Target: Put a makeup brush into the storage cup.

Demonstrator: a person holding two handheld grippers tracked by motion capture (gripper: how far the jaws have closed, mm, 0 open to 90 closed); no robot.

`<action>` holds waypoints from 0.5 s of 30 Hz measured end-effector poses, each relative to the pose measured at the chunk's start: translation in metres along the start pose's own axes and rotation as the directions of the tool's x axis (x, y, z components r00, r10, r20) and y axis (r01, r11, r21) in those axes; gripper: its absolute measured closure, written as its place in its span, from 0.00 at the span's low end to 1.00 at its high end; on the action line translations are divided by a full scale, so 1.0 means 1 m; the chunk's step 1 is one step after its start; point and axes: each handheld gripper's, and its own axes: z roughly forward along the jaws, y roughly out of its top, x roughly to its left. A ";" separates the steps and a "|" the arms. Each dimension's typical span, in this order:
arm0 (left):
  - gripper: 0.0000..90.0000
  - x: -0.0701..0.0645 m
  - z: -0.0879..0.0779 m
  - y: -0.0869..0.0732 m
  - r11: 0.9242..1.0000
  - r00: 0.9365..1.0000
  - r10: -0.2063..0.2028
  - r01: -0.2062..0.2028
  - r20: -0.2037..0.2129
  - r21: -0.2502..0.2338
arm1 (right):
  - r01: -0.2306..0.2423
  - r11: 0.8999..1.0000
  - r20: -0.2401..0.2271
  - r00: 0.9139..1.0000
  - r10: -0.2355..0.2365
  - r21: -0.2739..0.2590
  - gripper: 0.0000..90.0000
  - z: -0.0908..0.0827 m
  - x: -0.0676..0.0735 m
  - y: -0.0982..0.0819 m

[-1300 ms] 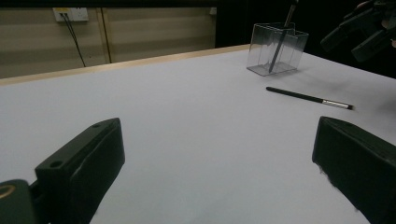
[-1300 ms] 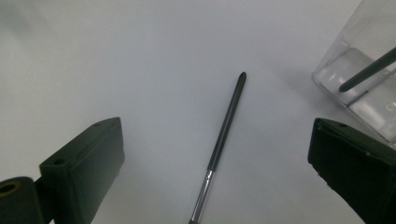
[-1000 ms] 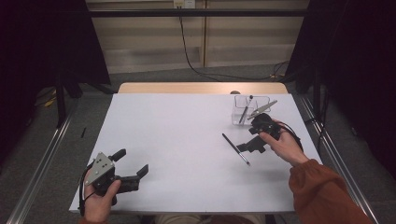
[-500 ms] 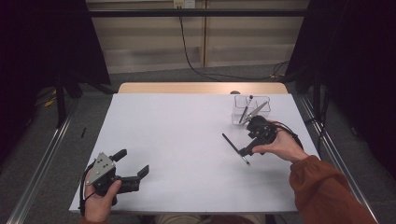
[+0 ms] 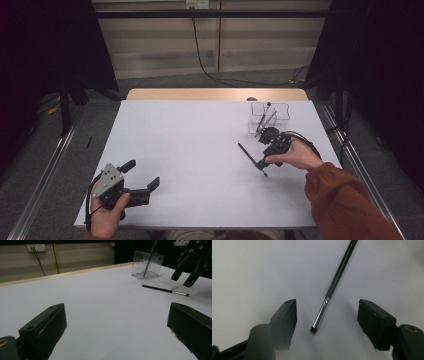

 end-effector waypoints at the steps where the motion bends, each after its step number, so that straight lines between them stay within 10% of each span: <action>1: 0.03 0.000 0.000 0.000 1.000 1.000 0.000 0.000 0.000 0.000 | -0.005 1.000 -0.004 1.000 0.005 0.006 0.38 0.002 -0.001 0.000; 15: 0.03 0.001 0.000 0.000 1.000 1.000 0.001 -0.001 0.001 0.003 | -0.026 0.994 -0.011 1.000 0.027 0.105 0.55 0.019 0.000 0.009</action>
